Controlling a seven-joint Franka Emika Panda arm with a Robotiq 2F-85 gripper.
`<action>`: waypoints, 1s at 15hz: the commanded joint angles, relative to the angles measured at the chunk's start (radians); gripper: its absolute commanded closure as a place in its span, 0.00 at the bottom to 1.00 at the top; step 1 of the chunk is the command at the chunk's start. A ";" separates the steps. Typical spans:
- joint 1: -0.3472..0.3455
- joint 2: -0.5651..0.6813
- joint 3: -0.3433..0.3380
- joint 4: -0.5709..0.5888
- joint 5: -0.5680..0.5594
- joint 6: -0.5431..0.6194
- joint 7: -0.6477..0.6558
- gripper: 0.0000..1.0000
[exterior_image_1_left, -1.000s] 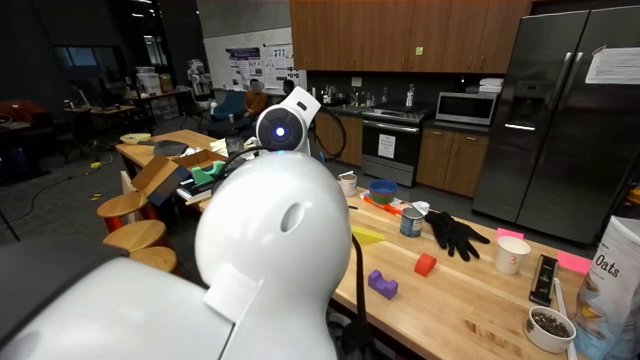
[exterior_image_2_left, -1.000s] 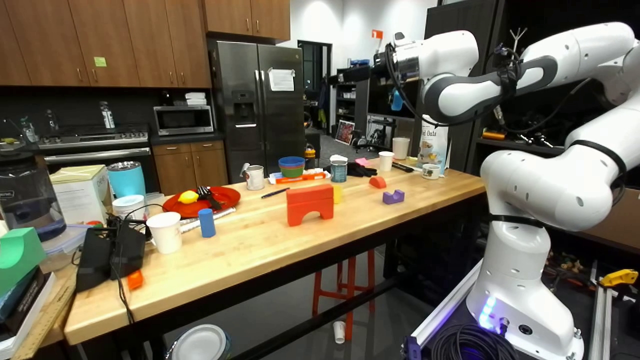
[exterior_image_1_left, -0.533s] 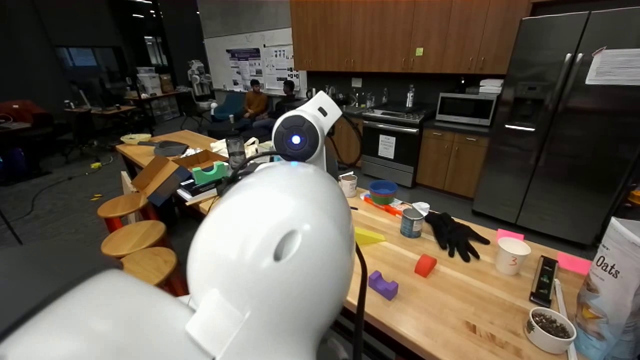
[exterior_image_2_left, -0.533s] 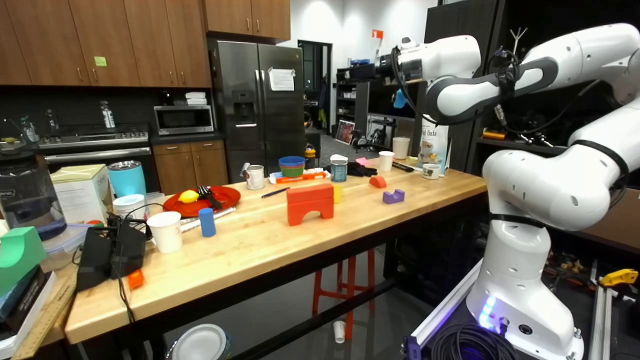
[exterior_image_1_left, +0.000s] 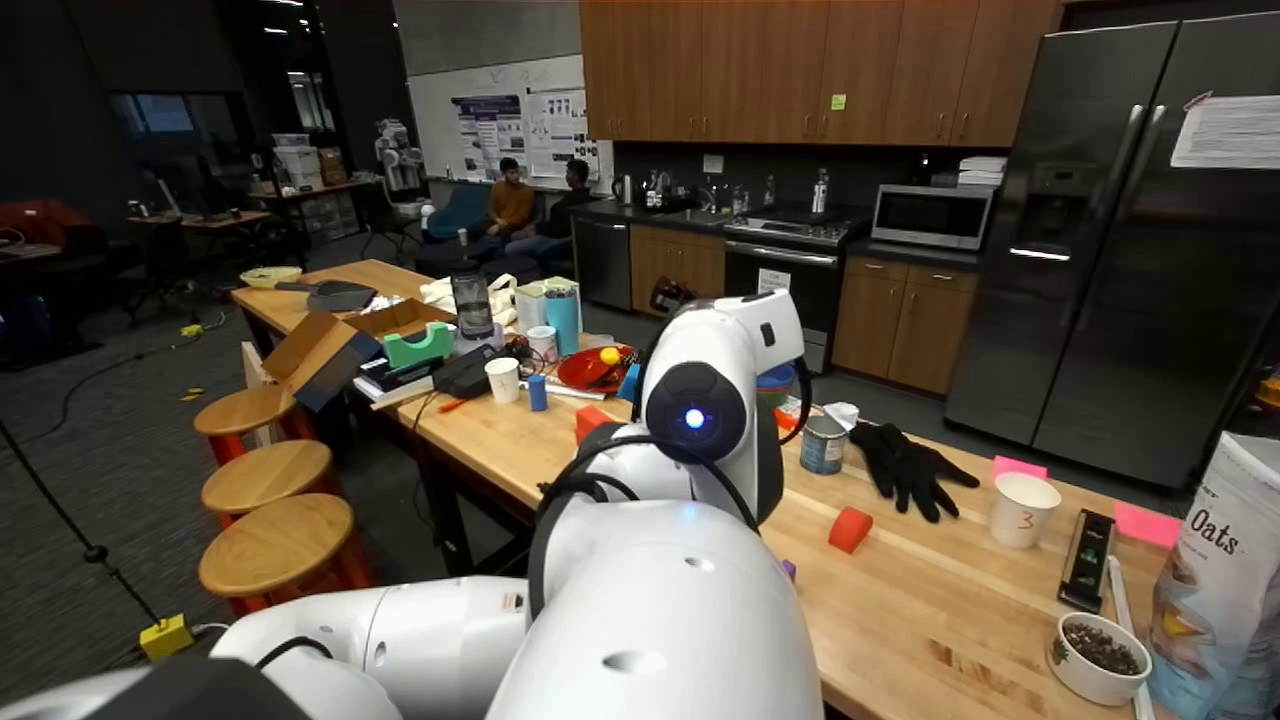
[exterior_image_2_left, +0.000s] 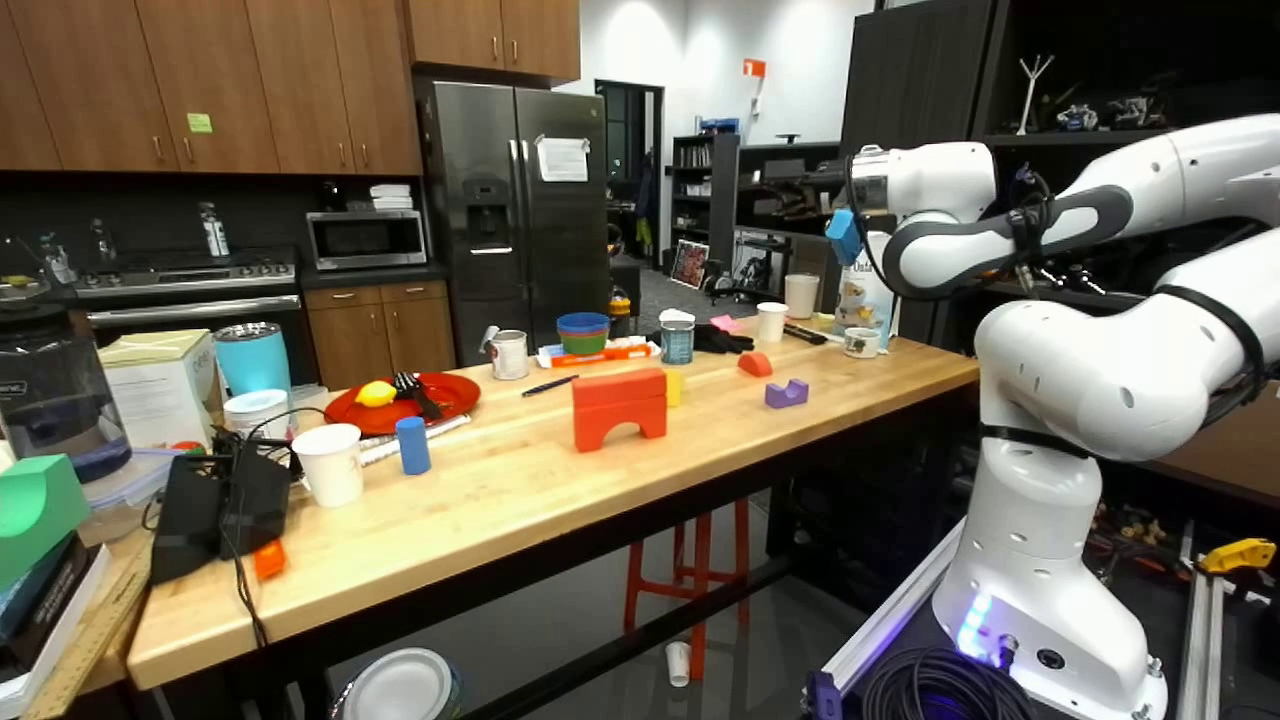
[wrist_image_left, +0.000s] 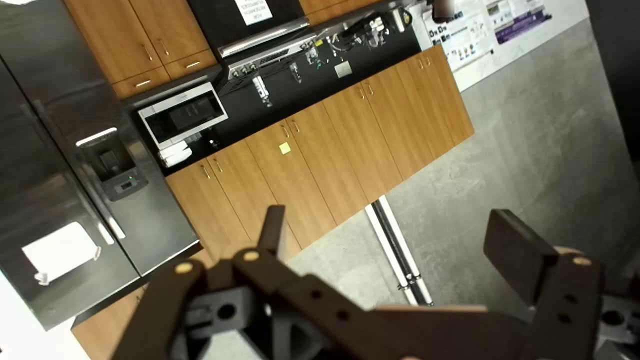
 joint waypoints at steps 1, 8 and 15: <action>0.029 0.066 -0.080 -0.002 -0.072 0.121 0.168 0.00; 0.056 0.037 -0.101 -0.008 -0.054 0.084 0.143 0.00; 0.116 -0.056 -0.133 -0.007 -0.069 0.080 0.172 0.00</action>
